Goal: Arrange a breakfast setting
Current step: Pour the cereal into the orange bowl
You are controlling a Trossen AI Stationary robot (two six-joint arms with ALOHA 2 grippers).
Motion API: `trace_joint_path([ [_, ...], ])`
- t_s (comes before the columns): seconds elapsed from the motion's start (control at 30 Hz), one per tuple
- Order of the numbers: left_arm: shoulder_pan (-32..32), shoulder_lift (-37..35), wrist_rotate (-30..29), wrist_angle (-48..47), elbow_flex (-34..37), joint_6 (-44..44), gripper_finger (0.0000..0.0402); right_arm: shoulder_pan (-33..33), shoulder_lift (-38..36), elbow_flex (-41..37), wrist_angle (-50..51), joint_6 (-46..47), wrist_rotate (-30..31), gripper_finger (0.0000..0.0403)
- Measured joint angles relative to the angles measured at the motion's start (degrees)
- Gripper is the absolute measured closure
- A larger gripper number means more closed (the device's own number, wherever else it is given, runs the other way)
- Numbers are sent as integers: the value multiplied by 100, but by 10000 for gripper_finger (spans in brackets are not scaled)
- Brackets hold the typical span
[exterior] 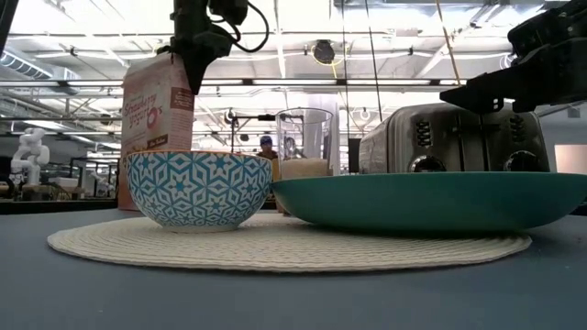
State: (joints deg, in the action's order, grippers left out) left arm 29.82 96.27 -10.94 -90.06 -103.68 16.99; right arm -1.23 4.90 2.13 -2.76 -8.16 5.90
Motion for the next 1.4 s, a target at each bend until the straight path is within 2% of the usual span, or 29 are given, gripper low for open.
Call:
trace_joint_path([
  [0.2, 0, 0, 2, 0, 0, 0, 292, 1, -1, 0, 0, 0, 0, 18],
  [0.5, 0, 0, 4, 0, 0, -9, 302, 1, -1, -1, 0, -1, 1, 18],
  [1.03, 0, 0, 39, 11, 0, -33, 393, 1, 1, -2, 0, -2, 0, 18],
  [1.4, 0, 0, 35, 9, 0, -33, 398, -1, 0, -1, 0, -1, 2, 18],
])
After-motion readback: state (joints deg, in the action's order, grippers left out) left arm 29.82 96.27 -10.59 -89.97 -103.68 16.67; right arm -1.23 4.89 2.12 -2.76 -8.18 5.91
